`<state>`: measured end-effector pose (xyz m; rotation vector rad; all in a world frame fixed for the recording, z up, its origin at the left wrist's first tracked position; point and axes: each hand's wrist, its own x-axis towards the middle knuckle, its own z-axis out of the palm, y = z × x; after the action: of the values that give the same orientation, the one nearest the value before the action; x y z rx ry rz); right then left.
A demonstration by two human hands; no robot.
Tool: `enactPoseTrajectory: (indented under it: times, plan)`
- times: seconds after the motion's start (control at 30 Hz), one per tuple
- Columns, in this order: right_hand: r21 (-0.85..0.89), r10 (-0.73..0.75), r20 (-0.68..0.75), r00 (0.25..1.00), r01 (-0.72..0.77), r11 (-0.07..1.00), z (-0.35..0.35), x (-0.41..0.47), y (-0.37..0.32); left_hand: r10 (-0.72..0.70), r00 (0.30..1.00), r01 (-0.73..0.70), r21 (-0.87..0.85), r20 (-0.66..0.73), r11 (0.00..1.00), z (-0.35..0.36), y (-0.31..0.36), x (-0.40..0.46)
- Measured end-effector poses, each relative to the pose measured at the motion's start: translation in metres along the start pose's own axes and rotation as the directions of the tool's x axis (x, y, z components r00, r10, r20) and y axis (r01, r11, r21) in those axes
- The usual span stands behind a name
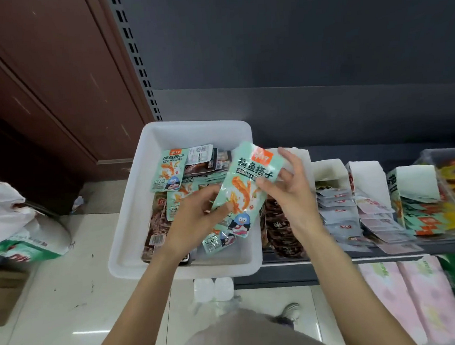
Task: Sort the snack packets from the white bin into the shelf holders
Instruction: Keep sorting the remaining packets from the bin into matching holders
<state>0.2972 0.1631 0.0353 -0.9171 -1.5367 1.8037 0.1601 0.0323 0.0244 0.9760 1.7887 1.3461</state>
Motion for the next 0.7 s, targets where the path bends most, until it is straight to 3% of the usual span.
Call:
enactPoseTrajectory:
  times: [0.07, 0.17, 0.23, 0.3, 0.4, 0.5, 0.53, 0.6, 0.7]
  plan:
    - [-0.128, -0.112, -0.004, 0.994, 0.11, 0.986, -0.033, -0.006, -0.013, 0.075, 0.994, -0.091, 0.238, 0.075, 0.967, 0.01, 0.009, 0.006]
    - [-0.366, -0.131, 0.121, 0.984, 0.167, 0.916, -0.087, -0.02, -0.029, 0.23, 0.956, -0.291, 0.5, 0.181, 0.816, 0.035, 0.033, 0.021]
    - [-0.45, -0.111, 0.13, 0.985, 0.158, 0.879, -0.121, -0.031, -0.034, 0.308, 0.908, -0.417, 0.551, 0.284, 0.723, 0.059, 0.049, 0.033]
    - [-0.413, -0.146, 0.082, 0.986, 0.167, 0.895, -0.151, -0.041, -0.035, 0.328, 0.896, -0.443, 0.573, 0.298, 0.69, 0.091, 0.064, 0.045]
    - [-0.335, -0.251, -0.148, 0.957, 0.19, 0.923, -0.196, -0.055, -0.029, 0.43, 0.892, -0.42, 0.602, 0.138, 0.679, 0.153, 0.079, 0.059]
    - [-0.365, -0.365, -0.466, 0.806, 0.201, 0.909, -0.254, -0.064, -0.018, 0.508, 0.844, -0.507, 0.563, 0.171, 0.653, 0.215, 0.081, 0.08]
    - [-0.456, -0.412, -0.522, 0.747, 0.164, 0.875, -0.273, -0.066, -0.016, 0.49, 0.842, -0.524, 0.558, 0.225, 0.644, 0.233, 0.079, 0.089]
    - [-0.705, -0.536, -0.487, 0.689, 0.051, 0.707, -0.306, -0.068, -0.017, 0.397, 0.839, -0.544, 0.582, 0.372, 0.604, 0.27, 0.076, 0.102]
    - [-0.933, -0.651, -0.238, 0.721, 0.015, 0.359, -0.328, -0.057, -0.033, 0.291, 0.8, -0.594, 0.629, 0.524, 0.502, 0.315, 0.068, 0.112]
